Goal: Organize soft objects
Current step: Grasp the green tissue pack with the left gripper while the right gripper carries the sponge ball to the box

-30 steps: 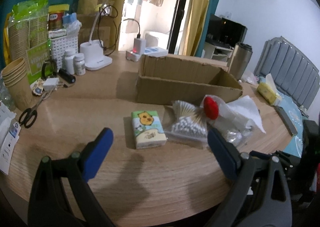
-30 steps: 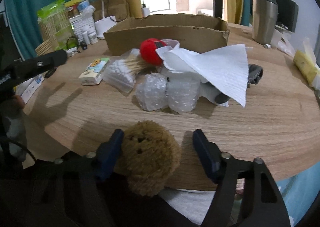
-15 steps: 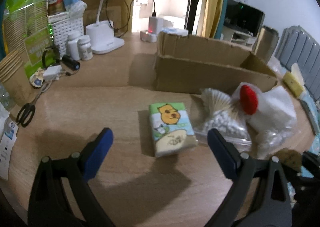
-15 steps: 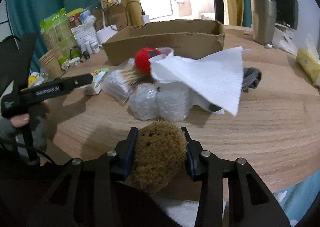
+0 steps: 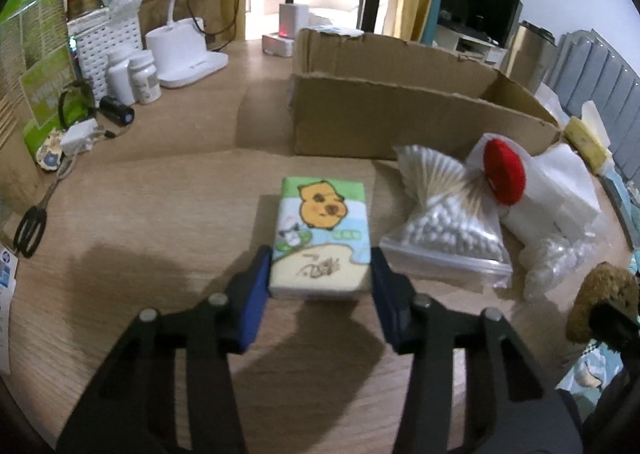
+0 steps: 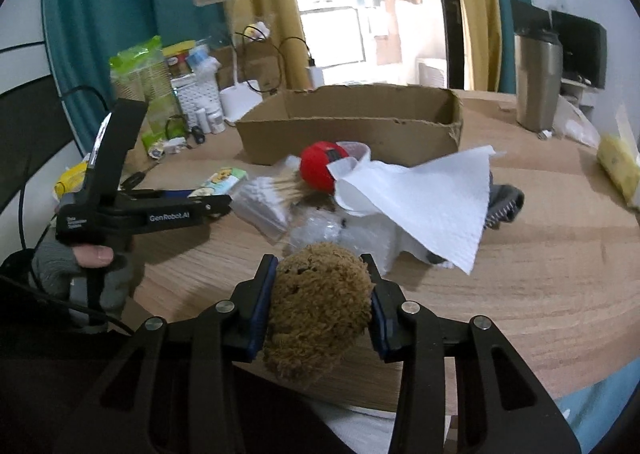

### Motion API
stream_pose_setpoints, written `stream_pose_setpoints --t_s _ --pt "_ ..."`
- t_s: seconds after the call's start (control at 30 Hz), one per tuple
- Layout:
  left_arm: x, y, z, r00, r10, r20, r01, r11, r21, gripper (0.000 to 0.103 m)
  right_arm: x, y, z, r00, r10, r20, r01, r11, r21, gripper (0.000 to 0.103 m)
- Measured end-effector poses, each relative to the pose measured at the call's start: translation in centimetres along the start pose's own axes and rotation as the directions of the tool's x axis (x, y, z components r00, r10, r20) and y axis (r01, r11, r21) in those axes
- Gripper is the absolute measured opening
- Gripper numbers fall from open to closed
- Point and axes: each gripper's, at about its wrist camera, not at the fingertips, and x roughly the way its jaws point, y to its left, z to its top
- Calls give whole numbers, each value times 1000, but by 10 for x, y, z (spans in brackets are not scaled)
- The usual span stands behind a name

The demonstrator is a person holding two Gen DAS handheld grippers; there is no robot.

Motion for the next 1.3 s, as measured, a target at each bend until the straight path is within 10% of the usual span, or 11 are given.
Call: stream_pose_setpoints --t_s 0.6,1.3 --pt "-40 5 6 992 -89 92 88 996 9 48 -12 14 27 994 48 98 -42 997 -67 43" --pt "-56 4 58 959 -146 243 129 988 83 48 2 -34 89 976 -87 201 107 990 -89 43"
